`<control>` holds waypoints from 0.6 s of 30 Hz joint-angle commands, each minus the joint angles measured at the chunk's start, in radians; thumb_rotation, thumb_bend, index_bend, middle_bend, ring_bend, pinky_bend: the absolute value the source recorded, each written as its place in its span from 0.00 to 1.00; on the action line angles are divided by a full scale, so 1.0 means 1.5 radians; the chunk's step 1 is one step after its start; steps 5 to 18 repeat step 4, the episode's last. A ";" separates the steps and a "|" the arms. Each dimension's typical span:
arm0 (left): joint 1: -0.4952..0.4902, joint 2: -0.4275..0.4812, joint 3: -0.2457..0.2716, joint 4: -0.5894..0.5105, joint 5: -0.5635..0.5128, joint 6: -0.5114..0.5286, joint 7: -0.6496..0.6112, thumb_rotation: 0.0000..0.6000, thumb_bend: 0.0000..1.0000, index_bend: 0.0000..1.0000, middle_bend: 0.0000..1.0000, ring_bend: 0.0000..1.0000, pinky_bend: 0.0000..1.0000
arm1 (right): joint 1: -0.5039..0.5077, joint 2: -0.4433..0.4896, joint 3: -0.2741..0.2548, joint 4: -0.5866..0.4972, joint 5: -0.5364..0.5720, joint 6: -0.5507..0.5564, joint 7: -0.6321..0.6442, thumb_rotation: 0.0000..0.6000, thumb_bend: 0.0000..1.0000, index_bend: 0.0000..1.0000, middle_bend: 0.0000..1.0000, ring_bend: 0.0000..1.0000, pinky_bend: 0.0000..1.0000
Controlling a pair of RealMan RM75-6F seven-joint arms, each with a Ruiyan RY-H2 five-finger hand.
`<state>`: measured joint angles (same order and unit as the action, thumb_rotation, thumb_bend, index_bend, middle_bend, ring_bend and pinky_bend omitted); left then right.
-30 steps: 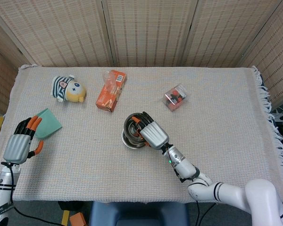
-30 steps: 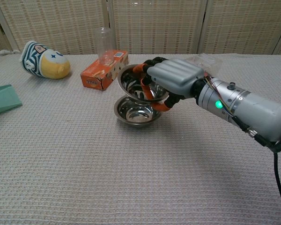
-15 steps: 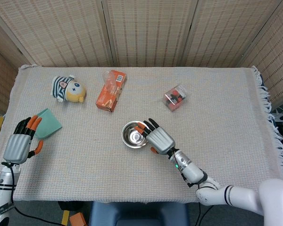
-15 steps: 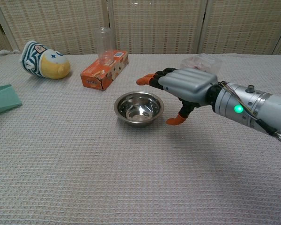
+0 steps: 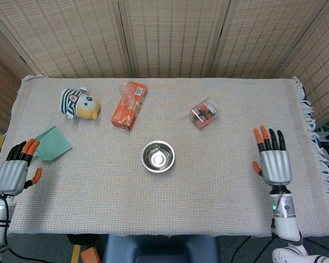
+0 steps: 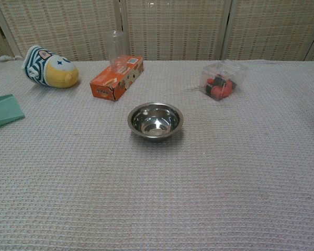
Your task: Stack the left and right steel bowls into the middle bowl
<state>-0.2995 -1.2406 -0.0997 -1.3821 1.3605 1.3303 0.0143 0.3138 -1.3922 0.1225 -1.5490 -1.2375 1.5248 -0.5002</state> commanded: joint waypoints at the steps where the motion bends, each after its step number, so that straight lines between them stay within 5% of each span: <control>1: 0.010 0.020 -0.005 -0.035 -0.017 0.001 0.025 1.00 0.46 0.00 0.00 0.00 0.08 | -0.057 0.073 0.007 -0.024 0.023 0.021 0.099 1.00 0.10 0.00 0.00 0.00 0.00; 18: 0.012 0.017 -0.009 -0.039 -0.011 0.013 0.034 1.00 0.46 0.00 0.00 0.00 0.08 | -0.062 0.087 0.008 -0.026 0.029 0.005 0.104 1.00 0.10 0.00 0.00 0.00 0.00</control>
